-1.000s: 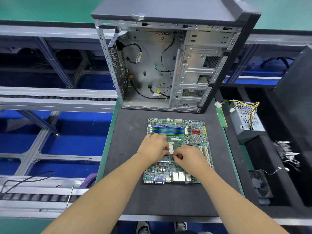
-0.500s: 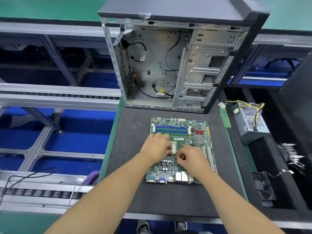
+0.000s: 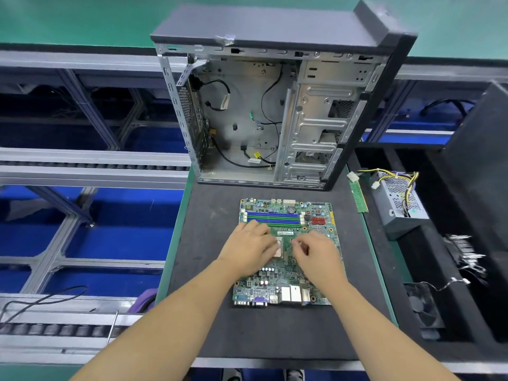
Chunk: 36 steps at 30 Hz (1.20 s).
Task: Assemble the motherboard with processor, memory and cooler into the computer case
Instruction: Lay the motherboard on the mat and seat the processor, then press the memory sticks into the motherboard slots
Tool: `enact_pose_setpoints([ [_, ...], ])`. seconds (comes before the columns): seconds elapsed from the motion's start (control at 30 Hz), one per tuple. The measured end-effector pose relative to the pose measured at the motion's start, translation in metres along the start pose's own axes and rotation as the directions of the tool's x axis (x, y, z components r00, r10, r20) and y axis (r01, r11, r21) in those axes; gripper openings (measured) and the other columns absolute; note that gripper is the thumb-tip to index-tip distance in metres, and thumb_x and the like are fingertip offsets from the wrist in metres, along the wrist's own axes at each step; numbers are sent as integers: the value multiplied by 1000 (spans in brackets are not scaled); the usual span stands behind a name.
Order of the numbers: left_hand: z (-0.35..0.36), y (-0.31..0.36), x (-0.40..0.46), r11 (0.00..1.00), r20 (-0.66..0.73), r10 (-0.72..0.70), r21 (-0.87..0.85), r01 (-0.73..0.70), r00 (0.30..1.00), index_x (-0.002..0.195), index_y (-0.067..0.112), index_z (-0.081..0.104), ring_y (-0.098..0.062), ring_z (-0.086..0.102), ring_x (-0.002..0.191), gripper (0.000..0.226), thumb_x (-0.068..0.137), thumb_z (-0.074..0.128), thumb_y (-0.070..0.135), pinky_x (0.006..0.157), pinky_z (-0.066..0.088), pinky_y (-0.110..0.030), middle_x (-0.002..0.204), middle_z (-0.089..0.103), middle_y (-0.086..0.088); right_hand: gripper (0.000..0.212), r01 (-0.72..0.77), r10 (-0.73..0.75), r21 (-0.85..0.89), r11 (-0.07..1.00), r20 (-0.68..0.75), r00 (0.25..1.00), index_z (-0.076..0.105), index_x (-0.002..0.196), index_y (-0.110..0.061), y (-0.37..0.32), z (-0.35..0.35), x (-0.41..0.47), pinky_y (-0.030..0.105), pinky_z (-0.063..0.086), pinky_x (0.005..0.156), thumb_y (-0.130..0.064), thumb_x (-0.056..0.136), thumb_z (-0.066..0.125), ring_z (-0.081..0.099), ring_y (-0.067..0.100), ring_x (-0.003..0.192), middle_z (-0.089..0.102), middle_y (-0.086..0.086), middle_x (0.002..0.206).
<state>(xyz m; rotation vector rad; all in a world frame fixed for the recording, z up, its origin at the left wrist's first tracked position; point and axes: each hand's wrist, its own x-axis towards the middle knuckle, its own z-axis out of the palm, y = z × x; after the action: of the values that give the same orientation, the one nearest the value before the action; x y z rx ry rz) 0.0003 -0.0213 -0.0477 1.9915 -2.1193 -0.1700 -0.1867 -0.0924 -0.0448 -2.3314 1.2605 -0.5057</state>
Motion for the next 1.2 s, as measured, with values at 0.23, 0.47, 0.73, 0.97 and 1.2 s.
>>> enact_pose_setpoints([
  [0.23,7,2,-3,898,-47,-434,-107,428,900,152,31,26,-21,28,139,55,101,41,45,110,33,-41,154,31,2,47,-398,411,-214,892,19,911,52,143,-27,34,-20,15,46,43,98,-42,99,55,47,31,123,52,6,135],
  [0.47,24,-5,-13,894,23,-431,-128,430,902,157,31,13,-19,22,145,62,102,39,44,114,31,-38,164,13,6,26,-434,435,30,900,-48,899,71,114,-15,56,-40,45,41,51,91,-31,99,56,62,28,101,67,8,114],
  [0.73,42,-3,-20,883,4,-460,-107,458,888,156,36,14,-18,18,145,60,101,33,50,116,26,-41,165,2,9,28,-692,691,18,721,-79,718,62,116,2,109,-72,113,44,49,87,-19,98,59,56,43,113,61,25,119],
  [0.97,39,-2,-20,876,3,-470,-120,467,883,156,36,13,-16,16,145,59,101,29,50,117,23,-39,164,2,11,30,-750,752,-89,656,-20,659,60,118,3,116,-65,133,48,52,89,-11,92,64,58,47,115,59,28,125],
  [1.2,20,-5,-16,853,-45,-459,-302,426,887,153,33,23,-10,28,139,57,99,34,49,113,31,-35,157,23,14,13,-762,796,243,601,-101,596,65,77,1,105,-69,116,34,47,65,-10,84,65,64,40,81,65,18,80],
])
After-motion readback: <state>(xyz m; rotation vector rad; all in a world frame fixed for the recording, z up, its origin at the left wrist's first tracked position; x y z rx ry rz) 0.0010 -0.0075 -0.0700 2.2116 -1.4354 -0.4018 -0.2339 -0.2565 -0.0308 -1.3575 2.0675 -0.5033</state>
